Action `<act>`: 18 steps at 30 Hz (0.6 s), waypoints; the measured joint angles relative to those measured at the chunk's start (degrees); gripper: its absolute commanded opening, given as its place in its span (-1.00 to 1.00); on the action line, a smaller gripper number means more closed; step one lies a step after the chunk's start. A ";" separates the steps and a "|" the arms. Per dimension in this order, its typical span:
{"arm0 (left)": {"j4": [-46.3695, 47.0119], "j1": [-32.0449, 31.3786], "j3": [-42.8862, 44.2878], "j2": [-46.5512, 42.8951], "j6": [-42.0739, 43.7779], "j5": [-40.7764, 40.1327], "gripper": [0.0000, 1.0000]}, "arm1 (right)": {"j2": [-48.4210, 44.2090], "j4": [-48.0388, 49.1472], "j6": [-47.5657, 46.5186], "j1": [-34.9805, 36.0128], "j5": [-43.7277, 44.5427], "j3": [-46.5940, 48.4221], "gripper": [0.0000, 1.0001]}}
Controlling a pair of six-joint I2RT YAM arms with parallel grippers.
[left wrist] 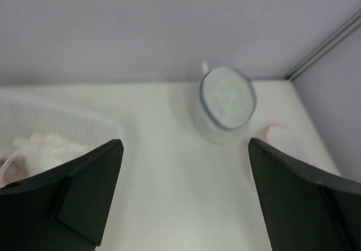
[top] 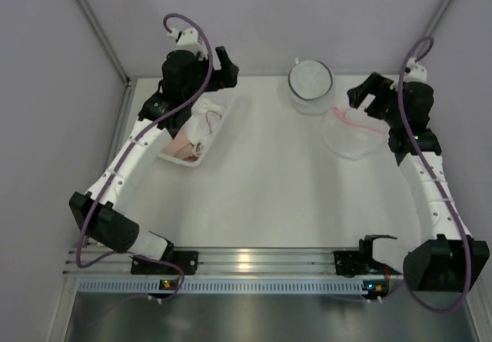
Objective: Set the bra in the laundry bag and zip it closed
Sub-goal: Place the laundry bag at the center of the board, then move the laundry bag to the center of the board.
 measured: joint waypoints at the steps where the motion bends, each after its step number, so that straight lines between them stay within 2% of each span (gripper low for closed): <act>1: -2.10 1.29 -4.24 -2.14 -0.02 -0.44 0.97 | -1.18 -0.61 0.76 0.00 1.36 -4.50 0.99; 5: -10.08 6.84 -18.93 -6.69 -0.46 -2.16 0.97 | -6.47 -4.33 4.02 -0.02 6.73 -18.58 0.99; 8: -14.27 10.58 -25.33 -9.05 -0.87 -2.99 0.97 | -11.41 -5.88 6.34 -0.02 10.38 -24.55 0.99; 12: -15.58 14.80 -27.96 -11.80 -1.57 -1.33 0.97 | -13.68 -5.16 8.81 -0.09 15.45 -26.27 0.99; 18: -15.37 17.90 -28.63 -12.17 -2.49 1.84 0.96 | -7.80 -1.20 12.11 -3.19 18.64 -26.27 0.99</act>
